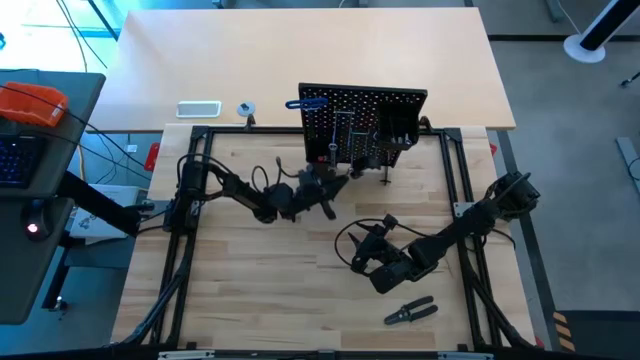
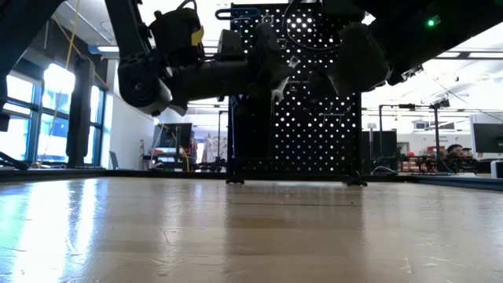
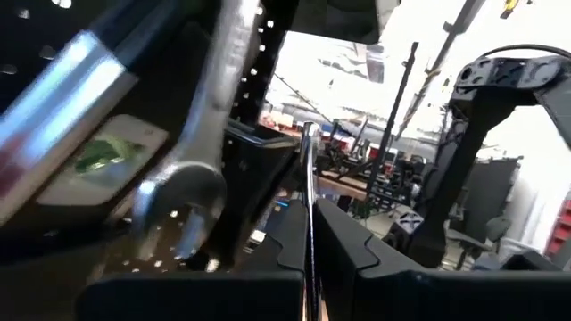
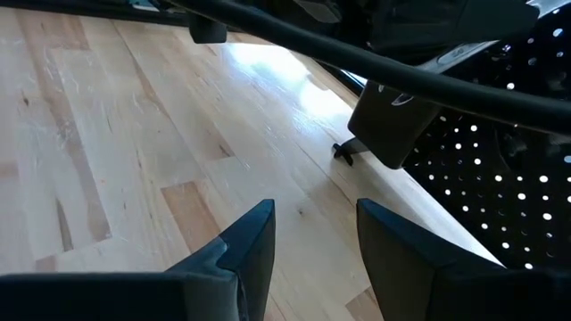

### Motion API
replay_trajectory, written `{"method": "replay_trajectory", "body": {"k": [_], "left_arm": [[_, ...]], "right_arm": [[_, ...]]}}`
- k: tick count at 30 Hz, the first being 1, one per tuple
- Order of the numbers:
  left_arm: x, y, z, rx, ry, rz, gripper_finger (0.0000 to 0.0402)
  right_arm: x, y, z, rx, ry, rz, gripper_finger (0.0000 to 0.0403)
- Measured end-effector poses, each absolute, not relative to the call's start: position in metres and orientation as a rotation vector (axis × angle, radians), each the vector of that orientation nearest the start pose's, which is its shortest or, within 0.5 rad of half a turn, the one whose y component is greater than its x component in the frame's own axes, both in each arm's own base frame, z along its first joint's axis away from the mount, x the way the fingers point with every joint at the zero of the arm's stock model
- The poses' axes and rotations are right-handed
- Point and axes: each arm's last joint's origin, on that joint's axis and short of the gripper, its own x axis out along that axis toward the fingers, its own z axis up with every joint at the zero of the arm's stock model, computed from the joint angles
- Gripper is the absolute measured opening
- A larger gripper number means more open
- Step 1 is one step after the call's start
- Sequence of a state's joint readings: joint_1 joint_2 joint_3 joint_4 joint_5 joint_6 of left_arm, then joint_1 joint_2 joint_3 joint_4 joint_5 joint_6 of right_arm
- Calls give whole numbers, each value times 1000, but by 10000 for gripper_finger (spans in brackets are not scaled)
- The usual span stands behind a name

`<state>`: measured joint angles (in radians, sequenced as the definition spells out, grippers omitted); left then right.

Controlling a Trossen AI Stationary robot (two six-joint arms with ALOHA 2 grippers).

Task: Hang tools onto peg board
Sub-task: Hang the wrench on the pegboard

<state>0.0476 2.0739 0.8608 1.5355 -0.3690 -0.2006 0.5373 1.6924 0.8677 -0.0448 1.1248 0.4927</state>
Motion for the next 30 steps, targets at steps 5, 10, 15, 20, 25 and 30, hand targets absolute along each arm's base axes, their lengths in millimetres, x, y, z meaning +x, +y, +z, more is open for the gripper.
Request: {"method": "replay_trajectory", "body": {"k": [5,10,15,20,25,30], "left_arm": [[378,32,157,-246,-367,388,1],[378,34,155,-249,-353,395,1],[379,35,155,-251,-348,402,1],[385,37,160,-251,-352,407,1],[387,37,161,-253,-346,430,4],[387,38,161,-254,-344,450,5]], "right_arm": [[283,138,165,-185,435,-666,154],[283,138,165,-185,435,-666,154],[283,138,165,-180,434,-666,154],[283,139,165,-177,431,-666,154],[283,139,165,-174,430,-666,154],[284,139,165,-171,434,-660,154]]}}
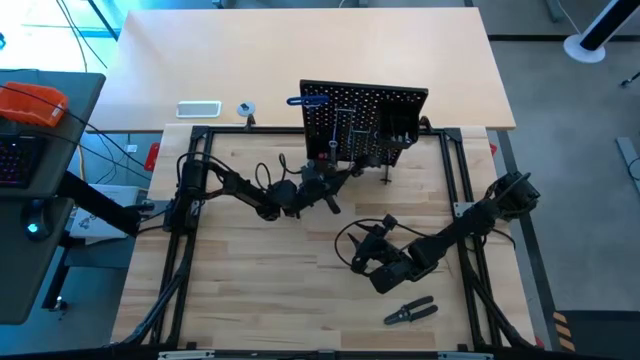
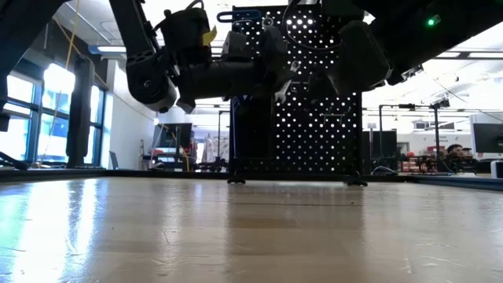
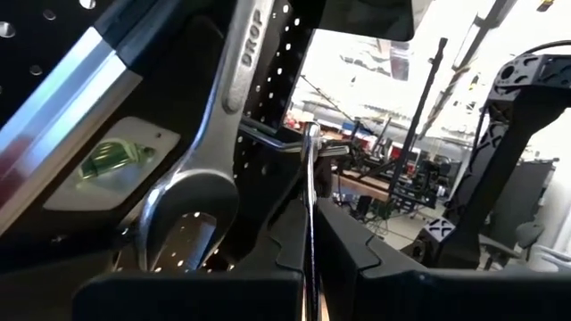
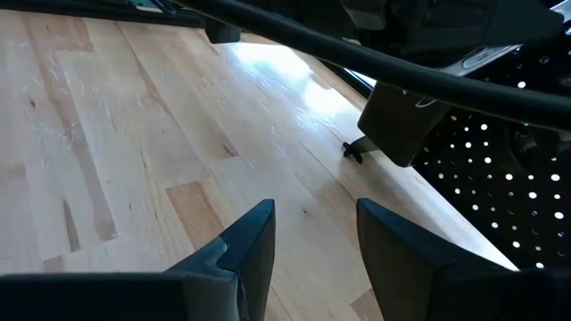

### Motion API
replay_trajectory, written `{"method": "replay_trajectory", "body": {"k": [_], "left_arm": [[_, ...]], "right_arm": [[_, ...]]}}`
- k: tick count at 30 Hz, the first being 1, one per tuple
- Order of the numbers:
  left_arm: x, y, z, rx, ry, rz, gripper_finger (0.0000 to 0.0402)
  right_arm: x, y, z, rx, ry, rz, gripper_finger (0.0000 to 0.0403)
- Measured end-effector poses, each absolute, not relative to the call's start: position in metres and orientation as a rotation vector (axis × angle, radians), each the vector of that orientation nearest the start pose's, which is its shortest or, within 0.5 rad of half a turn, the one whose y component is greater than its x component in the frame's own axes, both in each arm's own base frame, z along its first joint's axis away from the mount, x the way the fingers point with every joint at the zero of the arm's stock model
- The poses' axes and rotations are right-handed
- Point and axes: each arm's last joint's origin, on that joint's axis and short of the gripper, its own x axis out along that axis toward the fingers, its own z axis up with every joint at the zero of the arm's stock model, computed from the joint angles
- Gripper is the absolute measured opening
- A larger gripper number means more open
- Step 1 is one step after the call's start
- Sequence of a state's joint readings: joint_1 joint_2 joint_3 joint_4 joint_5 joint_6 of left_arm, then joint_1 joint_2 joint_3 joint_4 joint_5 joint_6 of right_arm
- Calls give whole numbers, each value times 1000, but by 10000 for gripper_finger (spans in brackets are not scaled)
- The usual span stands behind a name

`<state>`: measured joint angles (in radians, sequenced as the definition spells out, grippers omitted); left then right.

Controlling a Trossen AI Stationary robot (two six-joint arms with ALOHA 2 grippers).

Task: Hang tools onto peg board
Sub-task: Hang the wrench on the pegboard, then hang the wire cutter on the pegboard

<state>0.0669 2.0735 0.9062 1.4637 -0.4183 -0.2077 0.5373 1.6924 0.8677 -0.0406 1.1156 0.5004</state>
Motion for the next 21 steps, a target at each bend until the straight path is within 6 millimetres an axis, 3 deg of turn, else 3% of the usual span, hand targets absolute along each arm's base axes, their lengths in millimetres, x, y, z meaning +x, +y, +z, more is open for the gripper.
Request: {"method": "replay_trajectory", "body": {"k": [12,21], "left_arm": [[387,39,160,-259,-345,474,9],[386,39,160,-289,-355,508,91]], "right_arm": [[284,139,165,-167,439,-652,154],[284,139,165,-148,438,-648,154]]}}
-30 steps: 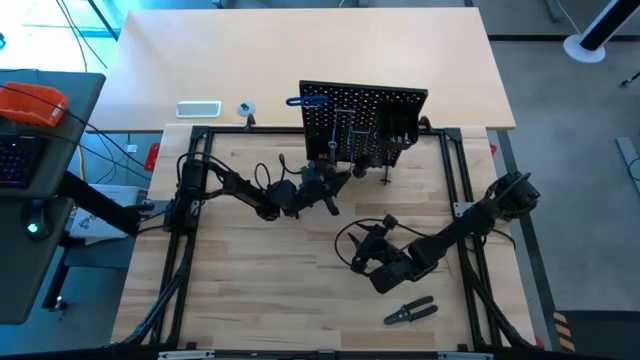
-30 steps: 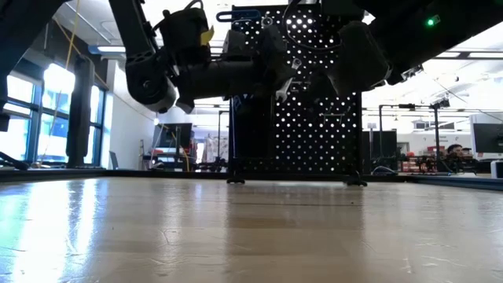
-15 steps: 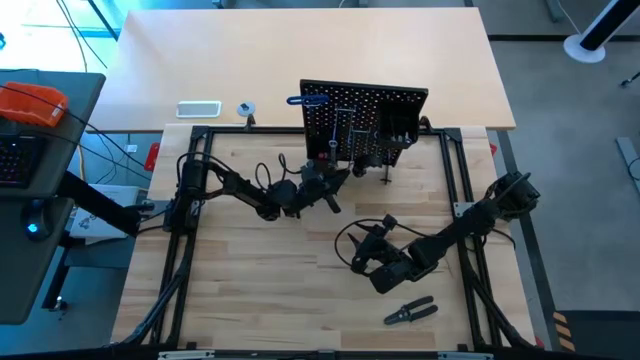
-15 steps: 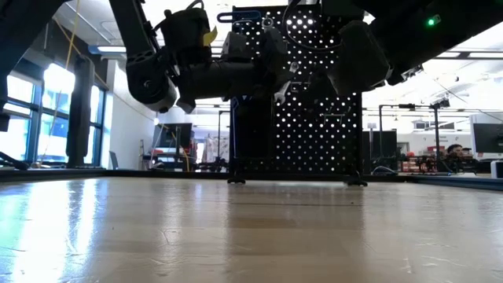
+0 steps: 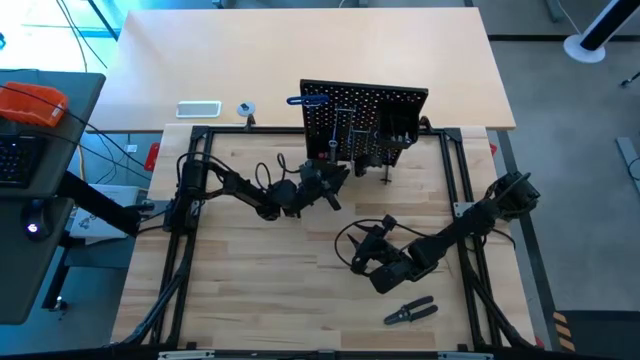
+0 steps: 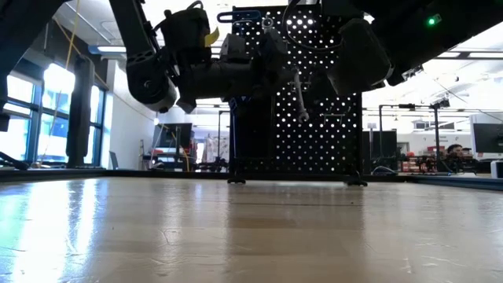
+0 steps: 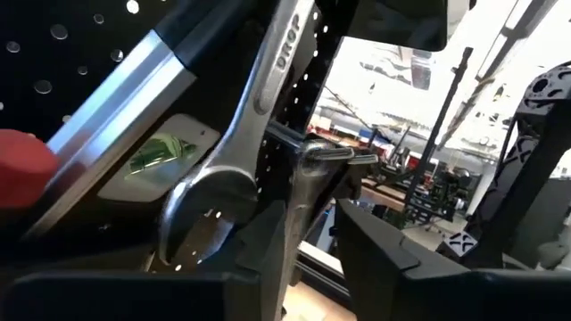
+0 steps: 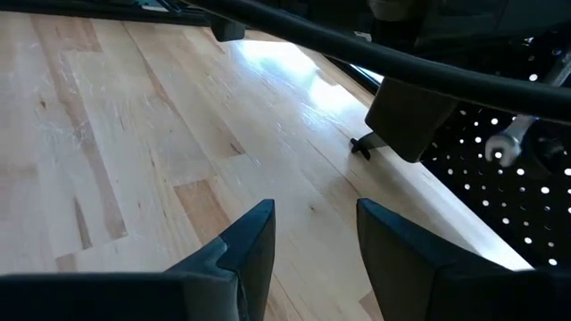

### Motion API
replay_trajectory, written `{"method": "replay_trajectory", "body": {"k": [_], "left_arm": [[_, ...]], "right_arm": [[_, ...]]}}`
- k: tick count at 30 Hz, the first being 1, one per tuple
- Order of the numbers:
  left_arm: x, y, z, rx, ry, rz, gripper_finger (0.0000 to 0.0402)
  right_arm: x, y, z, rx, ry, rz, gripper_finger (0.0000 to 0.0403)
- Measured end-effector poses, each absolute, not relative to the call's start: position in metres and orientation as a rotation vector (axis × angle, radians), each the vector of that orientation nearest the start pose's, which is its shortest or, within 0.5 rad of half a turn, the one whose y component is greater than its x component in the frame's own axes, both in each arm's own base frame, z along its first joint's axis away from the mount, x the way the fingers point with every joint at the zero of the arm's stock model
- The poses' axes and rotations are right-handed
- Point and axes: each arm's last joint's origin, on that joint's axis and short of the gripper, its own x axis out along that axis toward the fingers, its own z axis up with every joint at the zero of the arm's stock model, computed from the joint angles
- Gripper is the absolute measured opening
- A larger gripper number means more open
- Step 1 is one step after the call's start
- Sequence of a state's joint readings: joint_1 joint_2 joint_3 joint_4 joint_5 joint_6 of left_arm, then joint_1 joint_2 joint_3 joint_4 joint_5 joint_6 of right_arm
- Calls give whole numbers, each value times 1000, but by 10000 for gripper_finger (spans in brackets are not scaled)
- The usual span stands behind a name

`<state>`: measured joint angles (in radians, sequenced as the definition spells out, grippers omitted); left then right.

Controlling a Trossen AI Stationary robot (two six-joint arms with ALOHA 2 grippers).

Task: Hang tools onto peg board
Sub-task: Hang the wire cutter on the pegboard

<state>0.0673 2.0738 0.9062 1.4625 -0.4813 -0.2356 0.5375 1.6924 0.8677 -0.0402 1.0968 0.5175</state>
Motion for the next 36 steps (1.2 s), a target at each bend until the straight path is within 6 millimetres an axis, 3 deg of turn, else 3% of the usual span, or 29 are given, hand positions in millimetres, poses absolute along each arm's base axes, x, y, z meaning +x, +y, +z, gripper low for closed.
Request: {"method": "replay_trajectory", "body": {"k": [5,16,24,30,36], "left_arm": [[386,40,160,-308,-361,509,112],[388,33,160,-306,-351,417,113],[381,20,150,-299,-300,363,113],[371,11,142,-298,-280,326,113],[365,-1,136,-286,-246,196,113]], "right_arm": [[283,140,165,-148,439,-644,154],[282,142,163,-174,477,-601,154],[262,153,170,-187,538,-525,154],[237,163,185,-143,650,-366,154],[218,183,189,15,868,-21,154]]}}
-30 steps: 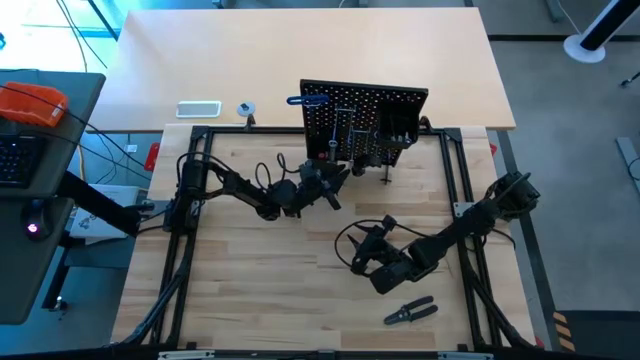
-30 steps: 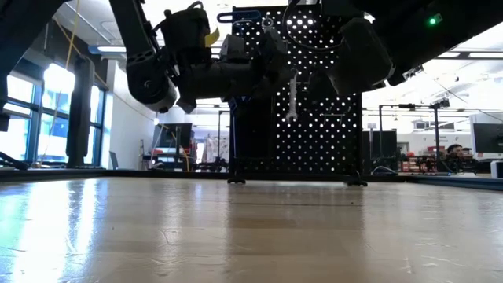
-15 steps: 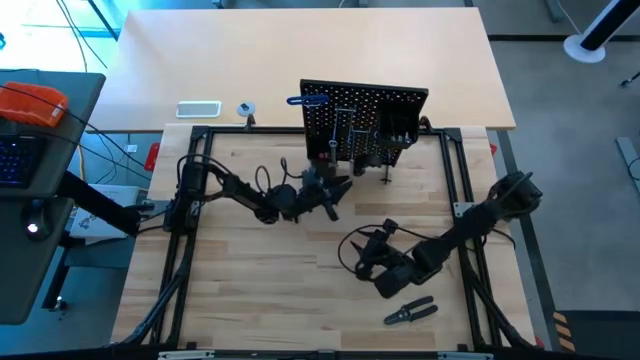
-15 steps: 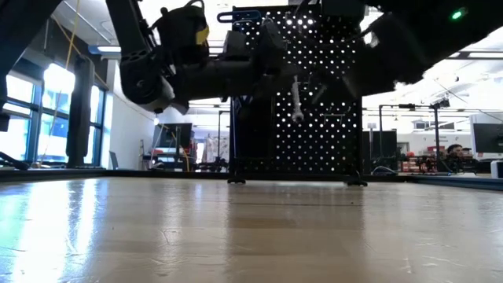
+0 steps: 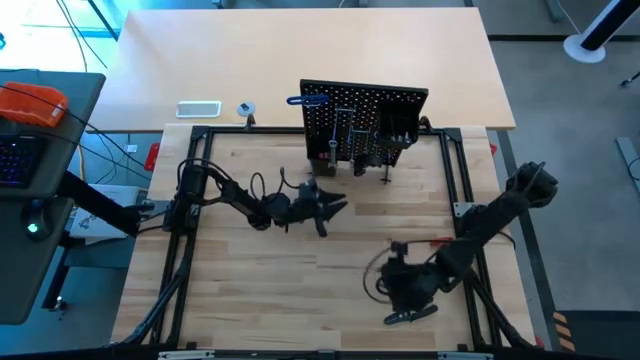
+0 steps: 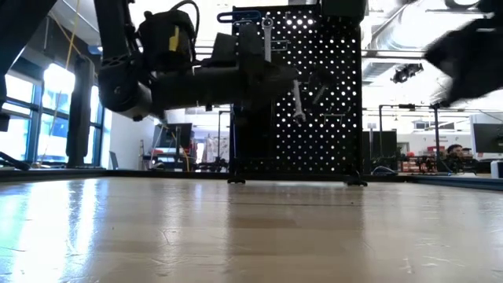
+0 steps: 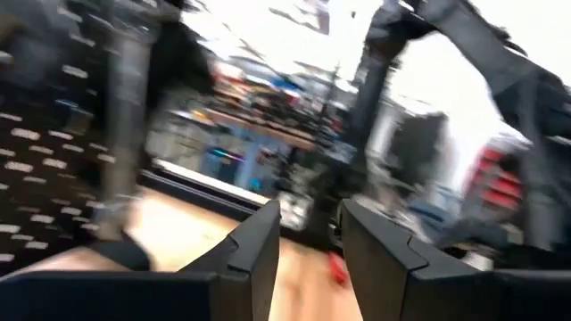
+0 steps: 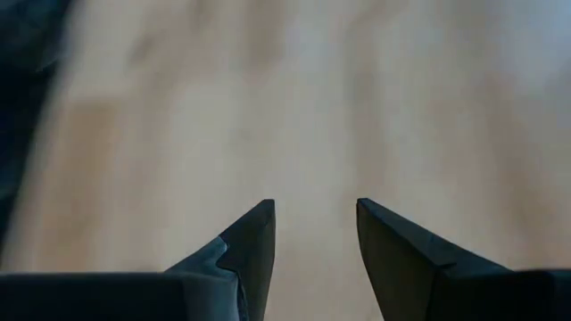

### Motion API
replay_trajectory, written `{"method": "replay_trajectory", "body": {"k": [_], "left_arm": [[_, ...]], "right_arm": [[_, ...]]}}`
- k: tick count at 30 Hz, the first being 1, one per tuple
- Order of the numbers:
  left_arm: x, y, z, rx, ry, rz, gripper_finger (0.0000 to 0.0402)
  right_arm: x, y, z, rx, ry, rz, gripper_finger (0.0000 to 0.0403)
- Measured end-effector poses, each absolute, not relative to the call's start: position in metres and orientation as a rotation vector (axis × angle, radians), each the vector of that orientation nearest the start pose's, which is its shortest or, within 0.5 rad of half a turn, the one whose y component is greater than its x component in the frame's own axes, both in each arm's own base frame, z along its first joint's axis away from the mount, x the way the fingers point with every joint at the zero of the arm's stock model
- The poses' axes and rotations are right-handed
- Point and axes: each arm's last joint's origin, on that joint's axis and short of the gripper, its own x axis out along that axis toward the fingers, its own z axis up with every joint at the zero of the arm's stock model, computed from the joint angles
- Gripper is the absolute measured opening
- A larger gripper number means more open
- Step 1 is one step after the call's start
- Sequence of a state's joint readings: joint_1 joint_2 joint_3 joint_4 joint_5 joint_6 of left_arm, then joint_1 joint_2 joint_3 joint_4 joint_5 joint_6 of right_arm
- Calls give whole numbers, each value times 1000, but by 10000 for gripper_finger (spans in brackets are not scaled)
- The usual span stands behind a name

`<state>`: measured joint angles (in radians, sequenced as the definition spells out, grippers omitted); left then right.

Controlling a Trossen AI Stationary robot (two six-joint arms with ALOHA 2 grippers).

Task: Hang tools onto peg board
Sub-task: Hang the wire cutter on the pegboard

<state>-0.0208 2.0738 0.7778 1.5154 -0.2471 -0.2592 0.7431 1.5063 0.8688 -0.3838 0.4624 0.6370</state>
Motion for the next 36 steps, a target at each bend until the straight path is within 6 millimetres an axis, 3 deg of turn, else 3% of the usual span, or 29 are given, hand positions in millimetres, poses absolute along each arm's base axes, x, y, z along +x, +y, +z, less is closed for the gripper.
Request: {"method": "replay_trajectory", "body": {"k": [4,10,13,17,27,29,33,36], "left_arm": [[363,-14,131,-273,-187,57,113],[363,-39,120,-205,-58,-101,113],[362,-50,116,-164,-11,-136,113],[361,-59,112,-123,25,-160,113],[359,-67,108,-111,71,-178,113],[359,-67,106,-108,92,-176,113],[358,-66,96,-100,194,-163,113],[357,-65,93,-101,232,-186,113]], "right_arm": [[201,204,185,159,1014,147,154],[169,228,184,251,1093,181,154],[155,232,180,226,1133,145,154],[143,229,160,106,1254,36,154],[156,233,127,20,1326,16,148],[159,232,126,20,1328,6,127],[166,227,125,-31,1302,6,48],[175,219,125,-90,1253,-26,40]]}}
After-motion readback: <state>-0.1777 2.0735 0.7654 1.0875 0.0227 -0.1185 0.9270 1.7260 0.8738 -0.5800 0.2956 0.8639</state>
